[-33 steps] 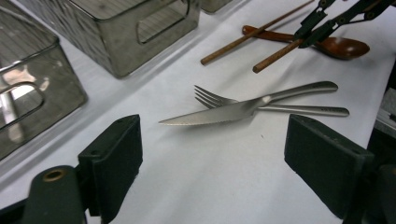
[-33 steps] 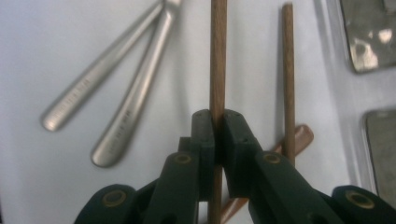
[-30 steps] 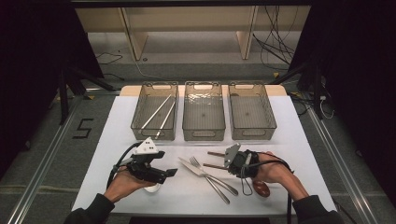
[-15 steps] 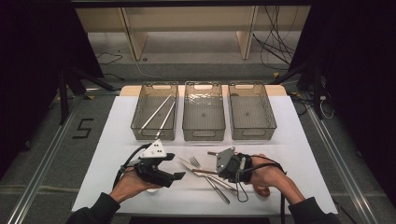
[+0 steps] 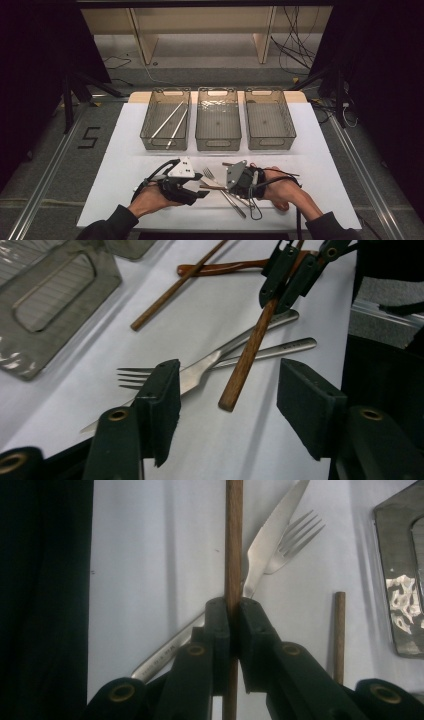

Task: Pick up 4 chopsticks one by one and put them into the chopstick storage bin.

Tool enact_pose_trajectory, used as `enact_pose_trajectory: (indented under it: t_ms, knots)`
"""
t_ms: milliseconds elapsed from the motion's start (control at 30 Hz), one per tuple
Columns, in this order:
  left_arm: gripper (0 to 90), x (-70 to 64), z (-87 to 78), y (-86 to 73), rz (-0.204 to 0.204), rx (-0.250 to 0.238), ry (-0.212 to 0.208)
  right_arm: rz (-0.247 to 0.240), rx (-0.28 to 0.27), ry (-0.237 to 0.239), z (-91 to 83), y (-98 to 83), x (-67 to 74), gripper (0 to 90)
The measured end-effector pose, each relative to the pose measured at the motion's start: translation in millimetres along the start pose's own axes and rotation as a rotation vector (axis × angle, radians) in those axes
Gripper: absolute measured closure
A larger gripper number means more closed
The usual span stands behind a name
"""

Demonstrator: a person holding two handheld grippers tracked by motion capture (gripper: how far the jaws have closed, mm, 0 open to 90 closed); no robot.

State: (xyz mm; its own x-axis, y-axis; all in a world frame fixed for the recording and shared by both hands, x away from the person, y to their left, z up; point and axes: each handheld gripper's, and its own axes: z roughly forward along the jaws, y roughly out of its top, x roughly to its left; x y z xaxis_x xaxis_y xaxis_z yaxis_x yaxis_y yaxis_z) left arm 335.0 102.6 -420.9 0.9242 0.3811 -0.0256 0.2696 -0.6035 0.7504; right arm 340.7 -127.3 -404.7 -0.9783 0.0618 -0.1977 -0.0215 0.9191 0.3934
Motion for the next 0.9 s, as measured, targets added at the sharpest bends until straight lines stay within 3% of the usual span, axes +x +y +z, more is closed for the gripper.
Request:
enact_pose_trajectory:
  t_ms: [367, 900]
  knots:
    - [57.7, -5.6, 8.6, 2.9, 0.061, 0.047, -0.036, -0.025, -0.006, 0.019, 1.0, 4.1, 3.7, 84.5]
    - [71.7, -6.1, 9.9, 2.5, 0.086, 0.077, -0.080, -0.046, -0.005, 0.032, 3.2, 7.7, 7.9, 84.5]
